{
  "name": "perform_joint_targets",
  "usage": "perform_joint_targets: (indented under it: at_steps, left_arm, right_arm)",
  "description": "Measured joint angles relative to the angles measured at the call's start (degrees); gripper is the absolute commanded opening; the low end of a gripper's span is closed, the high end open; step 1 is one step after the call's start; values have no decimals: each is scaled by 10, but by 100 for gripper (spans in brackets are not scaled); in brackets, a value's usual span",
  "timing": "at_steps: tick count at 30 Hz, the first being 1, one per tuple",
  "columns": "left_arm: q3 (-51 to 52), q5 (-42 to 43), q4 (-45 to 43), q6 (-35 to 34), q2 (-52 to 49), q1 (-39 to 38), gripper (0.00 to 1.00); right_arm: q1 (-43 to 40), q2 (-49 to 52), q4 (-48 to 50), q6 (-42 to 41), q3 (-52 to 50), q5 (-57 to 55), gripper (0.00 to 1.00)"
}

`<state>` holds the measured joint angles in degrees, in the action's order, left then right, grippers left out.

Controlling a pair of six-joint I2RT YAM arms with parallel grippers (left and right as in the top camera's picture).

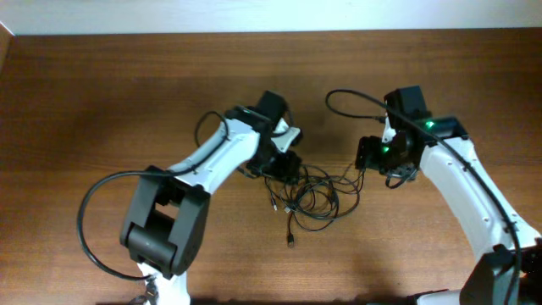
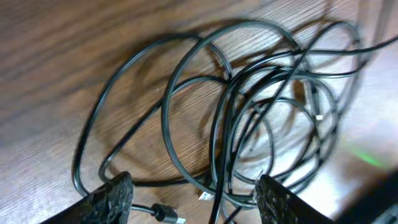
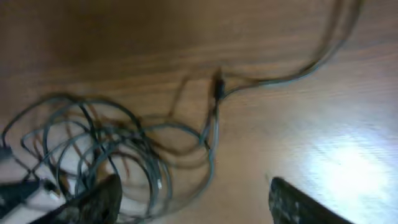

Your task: Untangle cables

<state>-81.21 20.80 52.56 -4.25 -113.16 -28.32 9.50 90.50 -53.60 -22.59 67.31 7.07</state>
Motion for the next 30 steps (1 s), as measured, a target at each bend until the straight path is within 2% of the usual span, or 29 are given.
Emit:
perform_joint_targets:
  at_steps: [5, 6, 8, 11, 13, 14, 16, 18, 20, 22, 26, 30]
  left_arm:
    - [0, -83, 6, -45, 0, -43, 64]
    - [0, -97, 6, -53, 0, -50, 62]
    - [0, -118, 6, -67, 0, -59, 52]
    - [0, -129, 9, -79, 0, -62, 46]
    - [1, -135, 11, -84, 0, -62, 31]
    - [1, -137, 11, -86, 0, -62, 15]
    - [5, -138, 11, -90, 0, -62, 0]
    - [8, -140, 13, -89, 0, -62, 0]
    - [8, -139, 23, -91, 0, -62, 0]
    - [8, -137, 40, -86, 0, -62, 0]
    - [-21, -137, 65, -66, 26, -62, 0]
    - [-104, -143, 60, -59, 142, -62, 0]
  right_arm:
    - [0, 2, 107, -47, -74, 19, 60]
    - [0, 2, 132, -56, -91, 21, 58]
    - [0, 2, 169, -67, -119, 23, 50]
    - [0, 2, 203, -76, -144, 26, 41]
    - [0, 2, 223, -88, -160, 26, 38]
    - [0, 2, 237, -96, -171, 27, 35]
    - [0, 2, 259, -107, -186, 28, 32]
    - [0, 2, 284, -113, -202, 30, 28]
    - [0, 2, 304, -117, -220, 30, 15]
    - [0, 2, 312, -122, -230, 30, 7]
    - [0, 2, 315, -121, -233, 30, 4]
    - [0, 2, 315, -122, -233, 30, 4]
